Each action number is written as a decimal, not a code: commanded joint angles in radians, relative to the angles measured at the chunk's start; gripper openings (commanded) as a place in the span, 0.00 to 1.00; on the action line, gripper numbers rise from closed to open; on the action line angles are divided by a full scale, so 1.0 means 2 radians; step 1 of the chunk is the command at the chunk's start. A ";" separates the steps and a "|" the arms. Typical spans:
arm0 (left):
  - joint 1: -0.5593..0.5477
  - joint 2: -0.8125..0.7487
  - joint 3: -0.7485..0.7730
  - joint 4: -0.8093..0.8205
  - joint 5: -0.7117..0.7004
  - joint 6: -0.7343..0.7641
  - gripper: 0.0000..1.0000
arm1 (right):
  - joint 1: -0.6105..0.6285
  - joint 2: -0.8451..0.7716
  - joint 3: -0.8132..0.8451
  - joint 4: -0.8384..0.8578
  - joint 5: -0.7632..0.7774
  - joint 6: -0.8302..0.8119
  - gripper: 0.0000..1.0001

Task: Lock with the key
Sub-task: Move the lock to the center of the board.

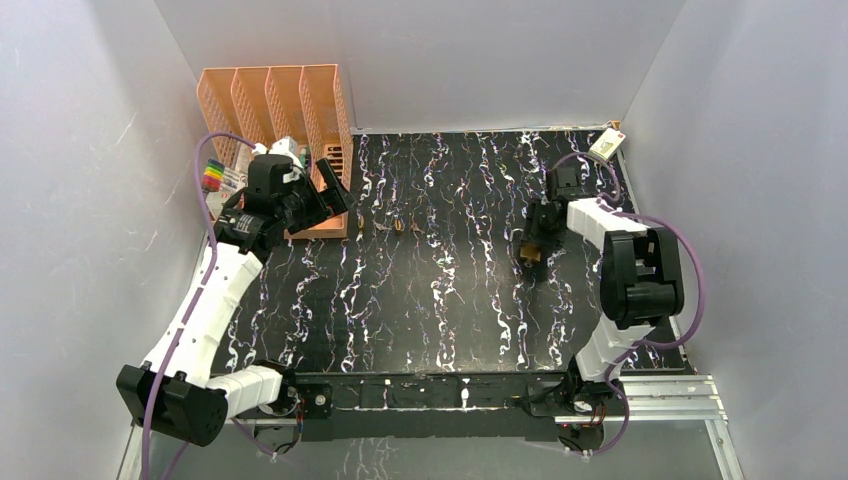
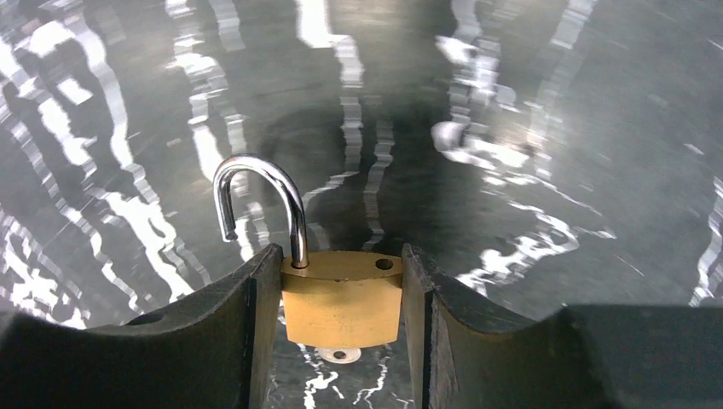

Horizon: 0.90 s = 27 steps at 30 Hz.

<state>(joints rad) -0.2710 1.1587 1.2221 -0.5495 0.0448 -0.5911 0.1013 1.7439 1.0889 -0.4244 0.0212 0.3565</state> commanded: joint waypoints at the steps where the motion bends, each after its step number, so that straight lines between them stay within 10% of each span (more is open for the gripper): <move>1: 0.002 -0.008 -0.006 0.012 0.025 -0.005 0.98 | 0.059 -0.025 0.021 0.044 -0.078 -0.117 0.28; 8: 0.003 -0.012 -0.017 0.021 0.043 0.000 0.98 | 0.173 0.041 0.076 0.003 -0.037 -0.192 0.33; 20: 0.002 -0.023 -0.035 0.036 0.067 0.009 0.98 | 0.199 0.010 0.085 -0.003 -0.078 -0.232 0.77; 27: 0.002 -0.026 -0.042 0.045 0.085 0.013 0.98 | 0.211 -0.023 0.043 0.009 -0.062 -0.223 0.81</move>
<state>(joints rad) -0.2710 1.1416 1.1507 -0.4679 0.1745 -0.5800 0.5022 1.7306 1.2118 -0.4286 -0.1154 -0.0868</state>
